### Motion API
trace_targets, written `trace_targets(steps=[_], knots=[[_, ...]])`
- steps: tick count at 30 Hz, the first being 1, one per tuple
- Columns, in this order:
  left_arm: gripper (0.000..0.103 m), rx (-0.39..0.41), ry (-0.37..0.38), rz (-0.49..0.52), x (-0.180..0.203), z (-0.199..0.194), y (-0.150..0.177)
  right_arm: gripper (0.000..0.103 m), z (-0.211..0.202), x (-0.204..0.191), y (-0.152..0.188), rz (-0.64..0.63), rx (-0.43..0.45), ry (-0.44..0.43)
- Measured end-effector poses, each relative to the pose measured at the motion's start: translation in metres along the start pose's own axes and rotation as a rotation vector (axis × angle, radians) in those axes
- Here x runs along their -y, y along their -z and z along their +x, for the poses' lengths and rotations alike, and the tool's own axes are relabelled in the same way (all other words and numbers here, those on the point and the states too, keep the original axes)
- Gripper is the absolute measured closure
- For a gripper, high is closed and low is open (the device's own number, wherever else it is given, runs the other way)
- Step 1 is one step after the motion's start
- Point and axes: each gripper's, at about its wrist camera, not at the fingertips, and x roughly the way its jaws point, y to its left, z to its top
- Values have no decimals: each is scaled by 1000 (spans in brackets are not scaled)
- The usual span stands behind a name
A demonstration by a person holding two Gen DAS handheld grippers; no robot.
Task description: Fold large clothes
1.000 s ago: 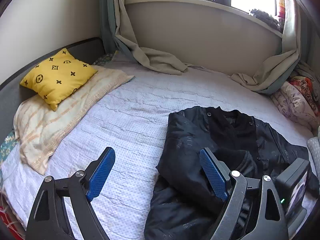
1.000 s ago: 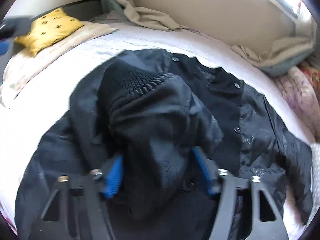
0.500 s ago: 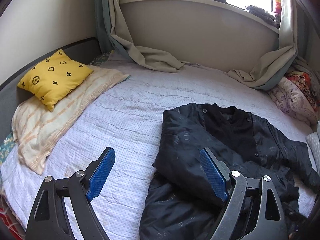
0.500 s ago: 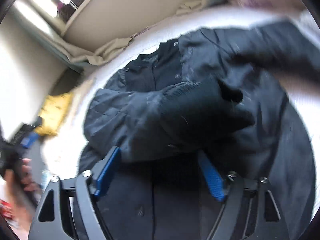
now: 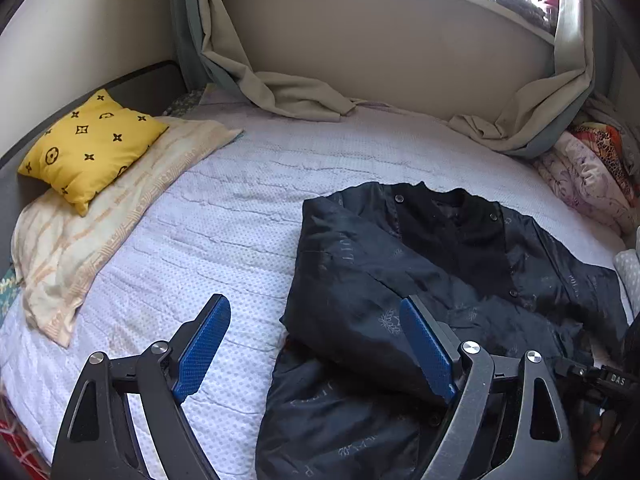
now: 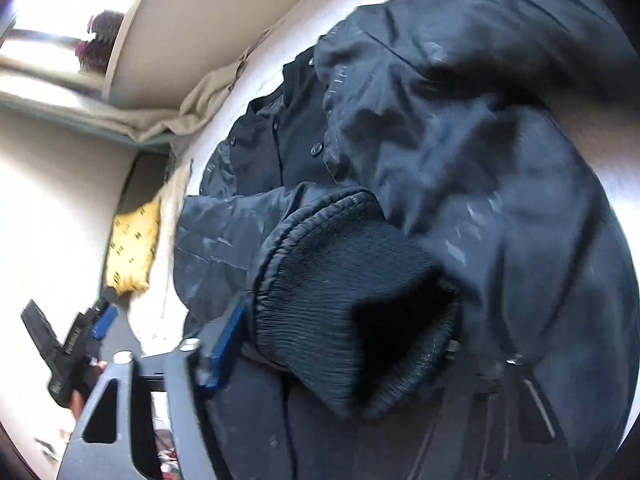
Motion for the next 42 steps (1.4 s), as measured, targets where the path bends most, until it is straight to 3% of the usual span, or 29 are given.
trace_targets(steps=[2, 4, 11, 13, 19, 24, 27, 31, 32, 35, 37, 39, 41, 42], knots=[[14, -13, -5, 9, 2, 8, -5, 67, 4, -8, -13, -67, 9, 52], [14, -27, -10, 3, 2, 18, -11, 74, 5, -20, -25, -148, 24, 108], [14, -35, -57, 32, 7, 58, -23, 77, -13, -88, -63, -549, 200, 253], [14, -45, -51, 36, 10, 70, -21, 77, -11, -94, -74, -597, 228, 260], [14, -56, -44, 86, 26, 95, -15, 77, 4, -66, -103, -448, 166, 172], [14, -110, -70, 112, 29, 123, -9, 74, 35, -32, -107, -316, 51, 234], [14, -122, -77, 129, 29, 129, -5, 63, 47, -16, -106, -294, 26, 262], [14, -81, -67, 142, 31, 114, -8, 46, 38, -13, -107, -261, 5, 233], [14, -73, -49, 128, 30, 109, -10, 41, 29, -17, -107, -259, 18, 229], [14, -37, 24, 72, 26, 89, -17, 40, 3, -38, -107, -318, 105, 285], [14, -14, 64, 84, 30, 80, -17, 40, -21, -61, -100, -420, 242, 349], [18, -16, 99, 136, 36, 77, -13, 50, -28, -80, -94, -494, 306, 335], [26, -44, 120, 149, 40, 79, -9, 79, -19, -93, -90, -544, 283, 287], [32, -55, 125, 147, 40, 79, -8, 84, -10, -98, -89, -561, 251, 281]])
